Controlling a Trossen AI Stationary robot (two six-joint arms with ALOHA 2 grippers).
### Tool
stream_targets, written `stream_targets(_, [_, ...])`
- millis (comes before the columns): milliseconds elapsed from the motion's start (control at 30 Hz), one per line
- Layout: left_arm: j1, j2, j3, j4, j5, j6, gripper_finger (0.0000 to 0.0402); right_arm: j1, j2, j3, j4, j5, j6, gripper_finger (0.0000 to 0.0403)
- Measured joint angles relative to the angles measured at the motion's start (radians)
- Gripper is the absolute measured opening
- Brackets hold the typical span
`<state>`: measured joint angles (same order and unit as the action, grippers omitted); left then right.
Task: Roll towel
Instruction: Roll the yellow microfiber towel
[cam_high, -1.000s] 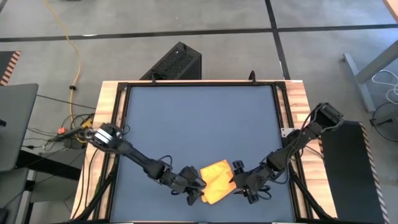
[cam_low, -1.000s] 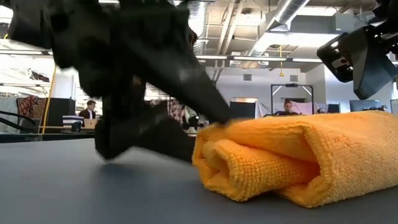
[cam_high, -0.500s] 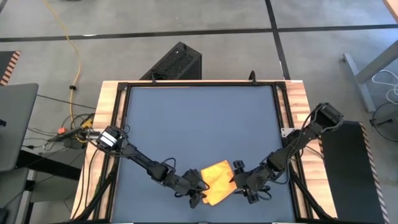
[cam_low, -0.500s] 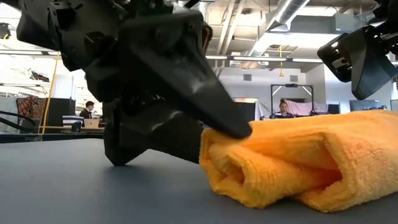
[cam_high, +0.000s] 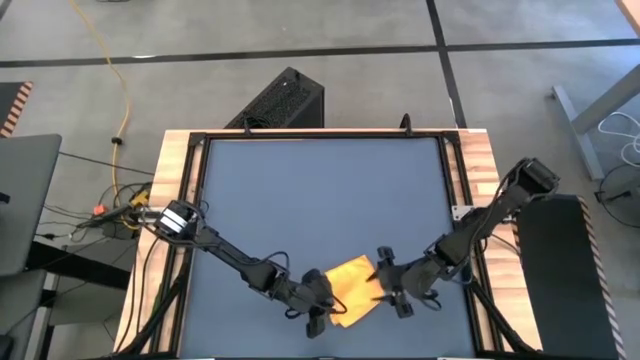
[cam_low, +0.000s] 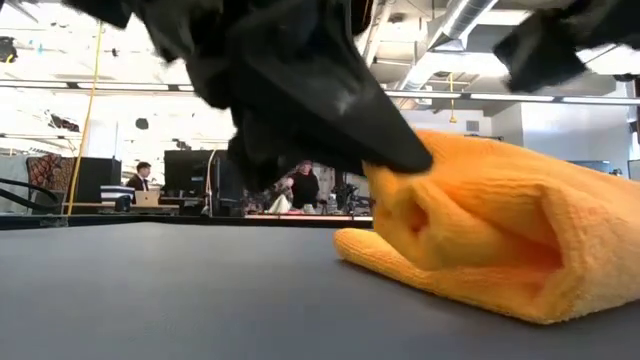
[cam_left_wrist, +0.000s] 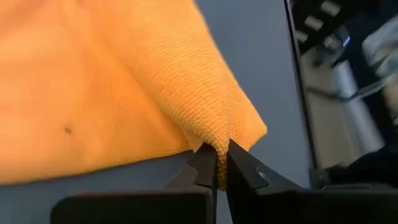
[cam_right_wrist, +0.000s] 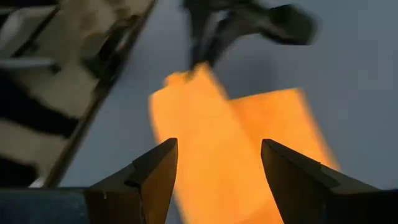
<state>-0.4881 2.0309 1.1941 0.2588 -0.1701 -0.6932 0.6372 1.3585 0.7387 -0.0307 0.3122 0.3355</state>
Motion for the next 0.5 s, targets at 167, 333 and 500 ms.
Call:
stream_targets(167, [0.003,-0.013,0.129,-0.254,-0.035,0.192,0.0001,-0.125,-0.028,-0.032,0.032,0.076,0.037,0.0260])
stream_targets(333, [0.014,-0.015,0.214,-0.388,-0.049,0.346,0.0000,-0.251,0.050,-0.073,0.094,-0.134,0.110,0.0253])
stream_targets(500, [0.014,-0.015,0.222,-0.401,-0.047,0.395,0.0000,-0.250,0.140,-0.071,0.111,-0.167,0.089,0.0216])
